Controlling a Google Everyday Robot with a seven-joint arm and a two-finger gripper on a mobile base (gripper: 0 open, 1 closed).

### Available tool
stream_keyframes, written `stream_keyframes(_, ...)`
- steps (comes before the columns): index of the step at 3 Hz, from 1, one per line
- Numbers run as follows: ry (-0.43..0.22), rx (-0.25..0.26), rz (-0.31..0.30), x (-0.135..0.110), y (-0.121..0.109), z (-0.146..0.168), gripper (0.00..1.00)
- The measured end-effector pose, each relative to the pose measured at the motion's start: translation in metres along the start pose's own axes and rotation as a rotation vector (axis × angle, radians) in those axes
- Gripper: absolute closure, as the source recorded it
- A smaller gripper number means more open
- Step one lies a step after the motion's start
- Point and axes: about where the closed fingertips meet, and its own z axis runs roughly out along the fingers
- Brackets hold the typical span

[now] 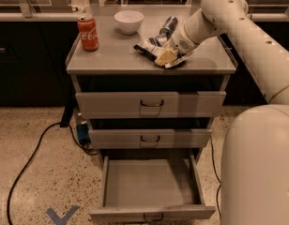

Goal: Place blue chip bag into bottom drawer

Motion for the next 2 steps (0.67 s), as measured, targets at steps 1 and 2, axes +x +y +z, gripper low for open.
stream_keyframes(1, -0.027, 0.054, -0.003, -0.010, 0.003, -0.015, 0.89)
stream_keyframes(2, -0.032, 0.126, -0.076, -0.039, 0.027, -0.047, 1.00)
